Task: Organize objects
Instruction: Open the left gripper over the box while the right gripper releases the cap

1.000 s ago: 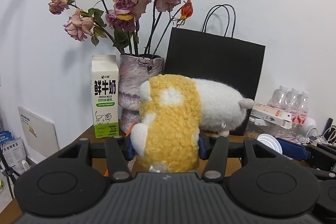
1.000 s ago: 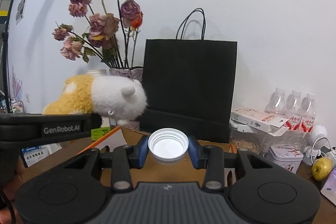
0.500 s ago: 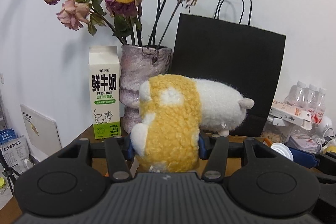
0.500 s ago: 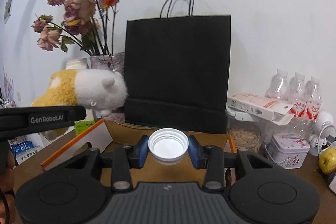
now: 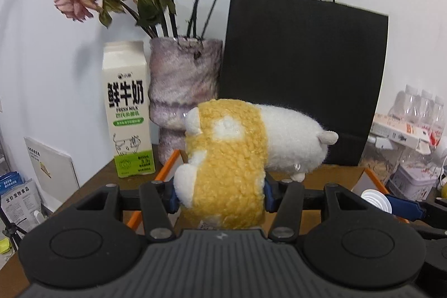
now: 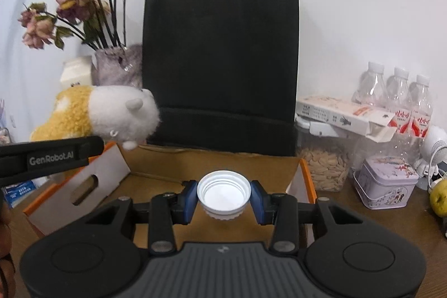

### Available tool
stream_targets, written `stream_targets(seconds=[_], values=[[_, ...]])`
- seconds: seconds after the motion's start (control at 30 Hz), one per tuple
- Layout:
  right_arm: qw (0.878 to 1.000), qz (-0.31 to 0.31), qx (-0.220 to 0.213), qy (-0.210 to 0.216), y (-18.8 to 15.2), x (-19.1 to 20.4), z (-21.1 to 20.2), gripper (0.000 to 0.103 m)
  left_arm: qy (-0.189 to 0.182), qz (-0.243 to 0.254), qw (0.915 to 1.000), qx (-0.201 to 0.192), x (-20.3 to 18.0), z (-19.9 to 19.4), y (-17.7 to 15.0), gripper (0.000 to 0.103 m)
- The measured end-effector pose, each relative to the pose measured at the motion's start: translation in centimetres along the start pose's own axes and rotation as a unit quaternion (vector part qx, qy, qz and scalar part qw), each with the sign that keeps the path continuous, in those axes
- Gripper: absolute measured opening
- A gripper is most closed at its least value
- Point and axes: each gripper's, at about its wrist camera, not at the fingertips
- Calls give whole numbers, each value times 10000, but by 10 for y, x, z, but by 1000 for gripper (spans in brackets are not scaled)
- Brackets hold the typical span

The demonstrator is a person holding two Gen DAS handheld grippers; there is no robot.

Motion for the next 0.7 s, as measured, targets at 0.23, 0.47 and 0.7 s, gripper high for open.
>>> stream_targets(seconds=[0.23, 0.47, 0.7], values=[[9996, -91, 259, -61, -2, 2, 5, 39, 174, 51, 9995, 255, -1, 6, -3, 55], [9987, -202, 345, -306, -2, 8, 0, 97, 311, 4, 9995, 41, -3, -6, -4, 103], [9991, -173, 281, -274, -1, 7, -9, 103, 207, -114, 9997, 2, -1, -17, 0, 103]])
Point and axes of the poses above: each gripper's, at about its wrist camera, not at the fingertips, and z roughly the way its jaws point, x to its left, y to its top, and after that the axes turned 14 degrees about x, right-handed
